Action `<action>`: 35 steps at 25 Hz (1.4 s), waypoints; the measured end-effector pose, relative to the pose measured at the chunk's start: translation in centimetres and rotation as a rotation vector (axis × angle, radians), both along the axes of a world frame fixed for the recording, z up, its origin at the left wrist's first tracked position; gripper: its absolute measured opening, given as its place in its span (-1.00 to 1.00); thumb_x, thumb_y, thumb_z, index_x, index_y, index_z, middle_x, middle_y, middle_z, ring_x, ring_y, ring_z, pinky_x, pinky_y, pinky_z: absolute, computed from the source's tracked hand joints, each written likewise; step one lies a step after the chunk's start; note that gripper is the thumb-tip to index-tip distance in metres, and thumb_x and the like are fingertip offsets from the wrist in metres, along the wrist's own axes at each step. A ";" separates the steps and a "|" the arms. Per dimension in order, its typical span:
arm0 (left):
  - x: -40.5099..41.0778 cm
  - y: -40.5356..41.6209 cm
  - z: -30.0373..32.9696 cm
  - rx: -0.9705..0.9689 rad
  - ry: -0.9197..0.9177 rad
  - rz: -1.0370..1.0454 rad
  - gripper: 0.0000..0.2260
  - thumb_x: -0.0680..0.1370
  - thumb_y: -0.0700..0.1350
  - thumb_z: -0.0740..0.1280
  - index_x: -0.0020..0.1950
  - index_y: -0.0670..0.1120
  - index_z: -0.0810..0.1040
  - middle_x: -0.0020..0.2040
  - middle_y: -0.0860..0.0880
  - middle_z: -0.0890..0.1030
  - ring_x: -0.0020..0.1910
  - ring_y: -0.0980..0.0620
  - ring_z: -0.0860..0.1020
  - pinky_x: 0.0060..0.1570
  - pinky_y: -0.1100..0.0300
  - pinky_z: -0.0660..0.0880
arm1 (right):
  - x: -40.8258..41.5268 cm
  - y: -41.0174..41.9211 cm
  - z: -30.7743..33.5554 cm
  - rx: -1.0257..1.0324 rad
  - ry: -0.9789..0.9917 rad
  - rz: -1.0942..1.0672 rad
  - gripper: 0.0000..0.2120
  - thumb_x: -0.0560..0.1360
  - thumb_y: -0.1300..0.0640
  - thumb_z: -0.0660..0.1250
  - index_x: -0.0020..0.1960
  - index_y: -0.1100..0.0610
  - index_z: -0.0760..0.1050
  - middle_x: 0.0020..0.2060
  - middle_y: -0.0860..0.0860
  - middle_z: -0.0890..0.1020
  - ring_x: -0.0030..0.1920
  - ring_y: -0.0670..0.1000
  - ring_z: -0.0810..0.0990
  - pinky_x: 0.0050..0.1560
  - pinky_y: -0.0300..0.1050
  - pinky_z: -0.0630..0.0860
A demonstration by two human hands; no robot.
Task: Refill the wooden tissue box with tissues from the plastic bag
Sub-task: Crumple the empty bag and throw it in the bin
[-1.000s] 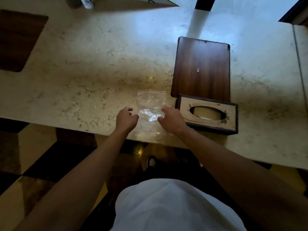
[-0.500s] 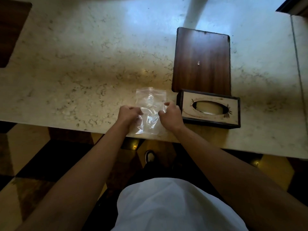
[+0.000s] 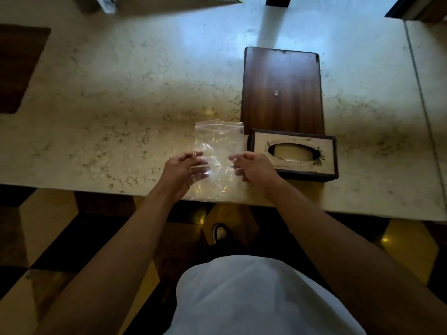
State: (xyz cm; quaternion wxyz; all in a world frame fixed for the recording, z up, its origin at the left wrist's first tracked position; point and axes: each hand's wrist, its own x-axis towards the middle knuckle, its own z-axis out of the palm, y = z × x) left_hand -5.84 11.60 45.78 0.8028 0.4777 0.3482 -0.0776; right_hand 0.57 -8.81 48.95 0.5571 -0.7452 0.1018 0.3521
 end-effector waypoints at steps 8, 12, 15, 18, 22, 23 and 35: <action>4.3 -8.4 2.5 0.134 -0.067 -0.369 -0.85 0.58 -0.20 0.38 -0.07 -0.20 0.74 -0.18 -0.19 0.71 -0.23 -0.08 0.68 -0.16 0.03 0.65 | 1.2 -11.0 3.4 0.046 -0.307 -0.141 -0.82 0.62 0.17 0.29 0.04 -0.01 0.66 -0.31 -0.09 0.68 -0.42 -0.22 0.56 -0.40 -0.31 0.49; 6.9 -15.5 3.6 0.172 -0.073 -0.468 -0.85 0.59 -0.19 0.38 -0.09 -0.21 0.71 -0.29 -0.12 0.66 -0.34 -0.01 0.60 -0.33 0.14 0.58 | 0.5 -18.3 3.9 0.090 -0.339 -0.283 -0.77 0.61 0.22 0.30 -0.04 -0.07 0.65 -0.40 -0.10 0.61 -0.45 -0.20 0.49 -0.41 -0.32 0.49; 8.6 -21.6 4.3 0.178 -0.047 -0.561 -0.82 0.61 -0.26 0.31 -0.06 -0.17 0.72 -0.20 -0.19 0.63 -0.27 -0.06 0.58 -0.24 0.07 0.58 | -0.7 -24.3 3.6 0.123 -0.339 -0.373 -0.77 0.59 0.27 0.30 0.07 0.01 0.67 -0.49 -0.10 0.51 -0.48 -0.11 0.38 -0.46 -0.22 0.40; 9.5 -27.1 4.5 0.129 -0.035 -0.656 -0.78 0.58 -0.37 0.27 0.00 -0.17 0.69 -0.20 -0.22 0.62 -0.34 -0.05 0.58 -0.28 0.07 0.60 | -2.4 -29.4 2.7 0.124 -0.327 -0.503 -0.73 0.56 0.26 0.30 0.09 -0.03 0.68 -0.46 -0.06 0.55 -0.47 -0.09 0.41 -0.48 -0.24 0.38; 9.8 -35.0 3.9 0.050 -0.010 -0.794 -0.73 0.55 -0.42 0.25 0.00 -0.18 0.72 -0.22 -0.25 0.61 -0.38 -0.06 0.57 -0.31 0.10 0.59 | -5.7 -36.0 1.5 0.232 -0.261 -0.776 -0.72 0.53 0.26 0.30 0.06 -0.05 0.67 -0.40 -0.04 0.61 -0.41 -0.11 0.52 -0.42 -0.25 0.43; 9.7 -37.1 3.7 0.036 -0.001 -0.834 -0.74 0.56 -0.42 0.24 -0.02 -0.21 0.71 -0.23 -0.24 0.61 -0.39 -0.06 0.57 -0.32 0.12 0.59 | -6.5 -37.6 1.2 0.263 -0.251 -0.855 -0.73 0.54 0.30 0.29 0.02 -0.02 0.67 -0.39 -0.02 0.62 -0.40 -0.11 0.54 -0.40 -0.23 0.46; 6.4 -58.2 -1.7 0.104 0.160 -1.175 -0.71 0.55 -0.11 0.41 0.26 -0.05 0.51 0.08 -0.11 0.64 -0.07 -0.10 0.64 -0.01 -0.16 0.65 | -16.1 -52.9 -6.2 0.244 -0.096 -1.267 -0.81 0.42 0.23 0.47 0.00 0.05 0.60 -0.09 0.04 0.65 -0.10 0.01 0.65 -0.15 -0.07 0.60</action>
